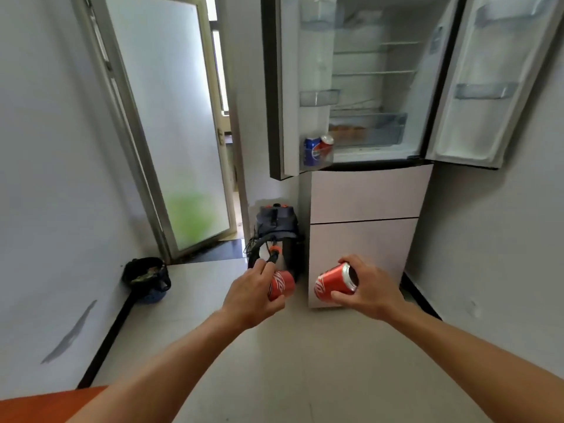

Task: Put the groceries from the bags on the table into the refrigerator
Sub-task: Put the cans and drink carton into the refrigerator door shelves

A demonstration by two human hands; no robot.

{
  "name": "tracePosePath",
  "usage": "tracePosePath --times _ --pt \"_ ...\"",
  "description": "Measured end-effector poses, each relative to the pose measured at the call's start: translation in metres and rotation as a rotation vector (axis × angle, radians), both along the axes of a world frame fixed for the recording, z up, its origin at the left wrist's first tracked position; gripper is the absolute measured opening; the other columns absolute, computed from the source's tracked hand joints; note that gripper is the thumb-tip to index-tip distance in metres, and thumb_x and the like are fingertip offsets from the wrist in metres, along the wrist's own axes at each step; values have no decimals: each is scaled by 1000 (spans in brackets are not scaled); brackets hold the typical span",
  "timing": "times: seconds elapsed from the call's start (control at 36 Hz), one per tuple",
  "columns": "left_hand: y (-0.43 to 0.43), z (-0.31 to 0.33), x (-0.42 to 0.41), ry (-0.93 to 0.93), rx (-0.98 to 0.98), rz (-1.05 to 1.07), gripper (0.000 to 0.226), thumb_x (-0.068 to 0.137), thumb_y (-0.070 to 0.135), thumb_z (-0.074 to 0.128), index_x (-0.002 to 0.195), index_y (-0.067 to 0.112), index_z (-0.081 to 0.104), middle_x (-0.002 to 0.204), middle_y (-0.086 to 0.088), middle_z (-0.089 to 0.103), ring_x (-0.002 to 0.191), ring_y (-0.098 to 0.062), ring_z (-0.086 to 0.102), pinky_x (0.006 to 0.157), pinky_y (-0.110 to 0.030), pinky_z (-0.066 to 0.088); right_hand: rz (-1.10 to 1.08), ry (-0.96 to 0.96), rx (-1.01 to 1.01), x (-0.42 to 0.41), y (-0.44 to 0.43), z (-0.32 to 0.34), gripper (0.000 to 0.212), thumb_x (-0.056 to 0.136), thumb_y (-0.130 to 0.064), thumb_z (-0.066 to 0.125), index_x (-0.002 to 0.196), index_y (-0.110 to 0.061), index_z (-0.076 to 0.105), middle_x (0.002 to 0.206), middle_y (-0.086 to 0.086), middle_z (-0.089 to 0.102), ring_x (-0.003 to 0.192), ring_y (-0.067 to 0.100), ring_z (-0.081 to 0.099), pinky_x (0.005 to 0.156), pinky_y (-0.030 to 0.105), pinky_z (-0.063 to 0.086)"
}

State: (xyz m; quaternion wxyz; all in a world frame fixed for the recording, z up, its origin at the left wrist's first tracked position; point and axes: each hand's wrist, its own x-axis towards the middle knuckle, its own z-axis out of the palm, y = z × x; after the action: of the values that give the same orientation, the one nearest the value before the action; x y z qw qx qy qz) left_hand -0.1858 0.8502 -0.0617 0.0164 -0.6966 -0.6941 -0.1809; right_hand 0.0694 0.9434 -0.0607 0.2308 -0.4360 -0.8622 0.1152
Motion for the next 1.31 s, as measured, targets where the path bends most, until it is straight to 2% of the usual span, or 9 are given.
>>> tracePosePath --times 0.11,0.31,0.53,0.64,0.75,0.97,1.08,1.22,1.31 --pt "81 -3 15 3 26 -93 58 78 54 65 122 22 46 115 4 48 93 -14 55 71 -22 46 -80 13 38 26 62 3 68 64 -56 75 121 -28 51 105 -4 59 85 16 59 74 31 55" --pt "213 28 30 6 65 -181 62 79 57 64 126 23 44 119 3 48 103 -17 56 85 -33 55 -166 28 65 50 171 35 74 66 -60 77 126 -28 49 112 -2 61 86 9 57 73 10 42" --pt "335 86 37 -3 200 -206 63 80 56 66 129 25 41 123 3 46 107 -16 53 90 -34 53 -196 137 136 64 278 72 79 61 -69 70 126 -30 48 111 -4 59 87 11 58 73 10 42" --pt "385 125 39 -4 330 -188 62 80 48 70 130 21 43 126 -1 47 107 -17 53 89 -34 53 -141 179 182 64 339 99 77 67 -53 82 130 -25 47 118 0 57 94 13 55 79 18 49" --pt "432 181 40 -7 478 -130 63 79 39 75 129 13 47 121 -6 50 102 -20 55 82 -27 48 -75 267 245 56 409 136 77 65 -51 84 128 -23 48 113 -4 56 95 13 55 76 17 45" --pt "518 293 30 33 691 111 61 82 36 75 129 12 44 125 -12 50 103 -25 54 84 -34 49 70 459 361 18 534 220 69 69 -43 83 126 -26 48 111 -7 54 97 19 57 82 33 52" --pt "544 314 19 146 638 257 61 83 39 73 129 13 44 125 -11 49 104 -33 57 86 -42 52 158 566 396 -17 574 258 69 71 -42 82 127 -27 46 112 -4 52 98 20 57 85 41 54" --pt "564 313 6 330 544 348 59 86 41 66 132 14 42 123 -11 48 101 -32 56 76 -38 48 244 627 456 -67 604 294 69 77 -36 80 133 -20 44 125 6 51 103 20 53 83 29 47" --pt "572 312 -4 366 533 365 55 86 41 64 130 13 44 120 -11 49 98 -32 56 74 -37 45 280 601 485 -91 618 300 68 78 -35 80 134 -21 44 127 8 50 106 24 55 87 33 50"
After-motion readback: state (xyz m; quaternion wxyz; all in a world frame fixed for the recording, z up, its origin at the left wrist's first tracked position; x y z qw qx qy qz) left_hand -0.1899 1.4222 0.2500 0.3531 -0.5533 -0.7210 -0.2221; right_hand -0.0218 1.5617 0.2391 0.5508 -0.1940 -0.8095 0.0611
